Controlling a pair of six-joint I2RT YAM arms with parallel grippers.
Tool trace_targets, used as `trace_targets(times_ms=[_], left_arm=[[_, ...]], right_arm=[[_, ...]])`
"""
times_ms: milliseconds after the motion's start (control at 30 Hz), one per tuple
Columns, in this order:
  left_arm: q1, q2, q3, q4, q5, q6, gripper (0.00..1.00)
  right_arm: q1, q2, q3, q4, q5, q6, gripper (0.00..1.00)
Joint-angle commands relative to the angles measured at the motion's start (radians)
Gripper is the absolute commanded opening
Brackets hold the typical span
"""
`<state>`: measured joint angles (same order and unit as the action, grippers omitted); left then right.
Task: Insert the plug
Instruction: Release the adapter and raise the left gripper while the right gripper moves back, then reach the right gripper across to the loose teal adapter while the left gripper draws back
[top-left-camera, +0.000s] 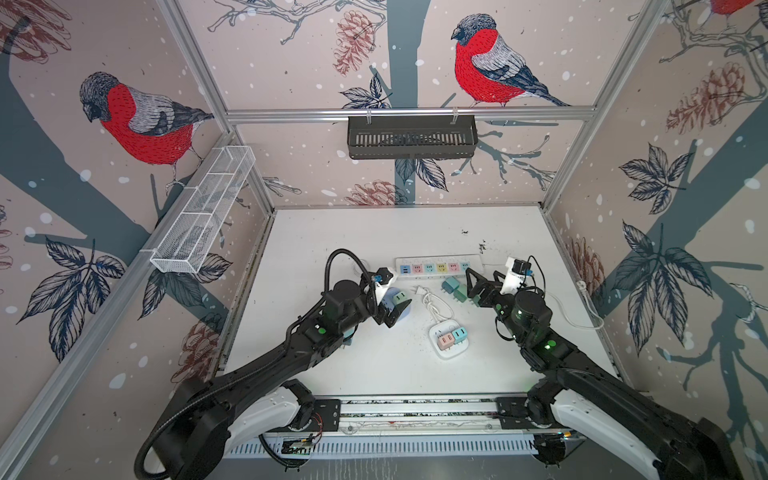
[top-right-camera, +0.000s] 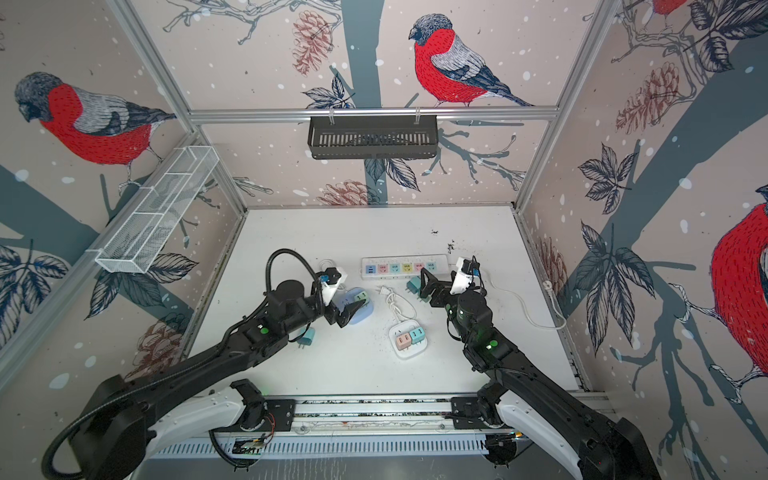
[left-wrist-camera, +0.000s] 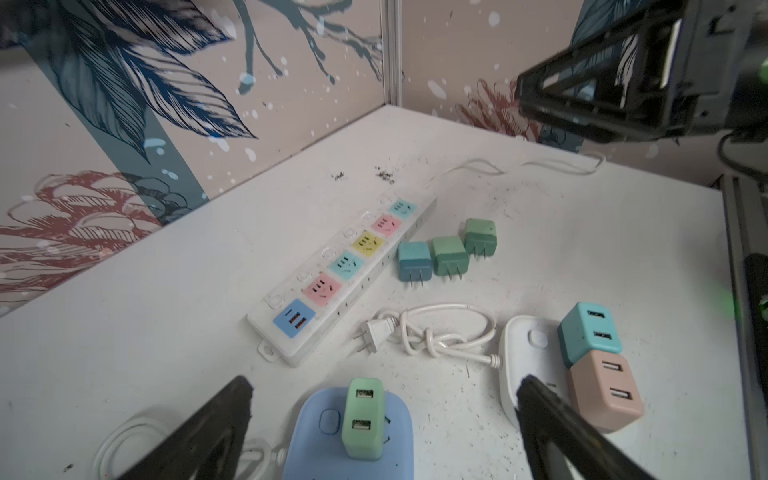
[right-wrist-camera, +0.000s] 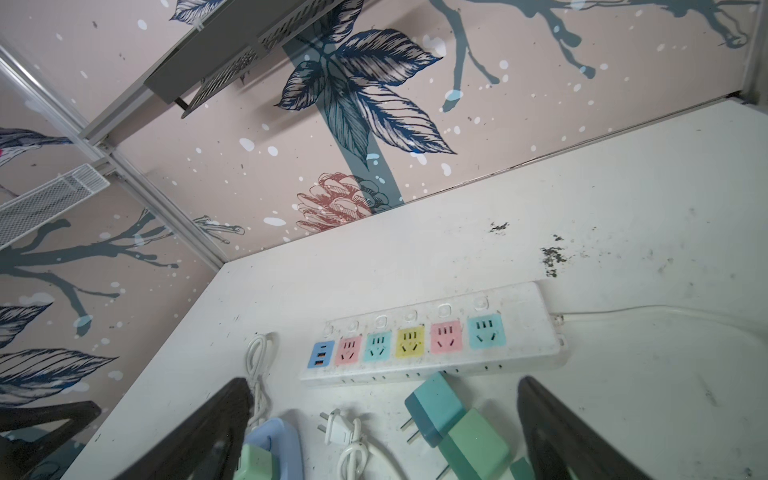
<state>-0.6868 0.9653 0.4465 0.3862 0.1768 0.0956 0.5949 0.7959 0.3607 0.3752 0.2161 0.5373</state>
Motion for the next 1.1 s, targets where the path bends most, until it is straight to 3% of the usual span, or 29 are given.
trace_targets(times_ms=[0,100,200,333,500,700,833,1067], left_arm=[[0.001,-0.124,-0.109,0.226,-0.142,-0.088,0.99],[0.005,-0.257,-0.261,0.394,-0.301,-0.145,0.99],[0.016,-0.372,-0.321,0.419,-0.358,-0.171,0.99],[0.036,-0.459,-0.274,0.272,-0.489,-0.291,0.99],[0.036,-0.456,-0.207,0.151,-0.658,-0.386,0.99],[0.037,-0.442,-0.042,-0.209,-1.005,-0.736,0.99],[0.042,-0.441,-0.041,-0.27,-1.179,-0.845,0.98],[0.167,-0.418,0.087,-0.626,-1.176,-1.061,0.98]], right_arm=[[0.027,0.022,0.019,0.026,-0.07,-0.058,1.0],[0.095,0.062,0.044,0.036,-0.056,-0.113,0.97],[0.211,0.127,0.083,0.041,0.002,-0.19,0.96],[0.333,0.252,0.152,0.039,0.003,-0.262,0.94],[0.411,0.402,0.232,0.04,-0.052,-0.249,0.91],[0.54,0.555,0.301,0.067,-0.066,-0.254,0.9],[0.608,0.694,0.409,0.0,-0.036,-0.244,0.86],[0.709,0.846,0.574,-0.101,0.103,-0.002,0.79]])
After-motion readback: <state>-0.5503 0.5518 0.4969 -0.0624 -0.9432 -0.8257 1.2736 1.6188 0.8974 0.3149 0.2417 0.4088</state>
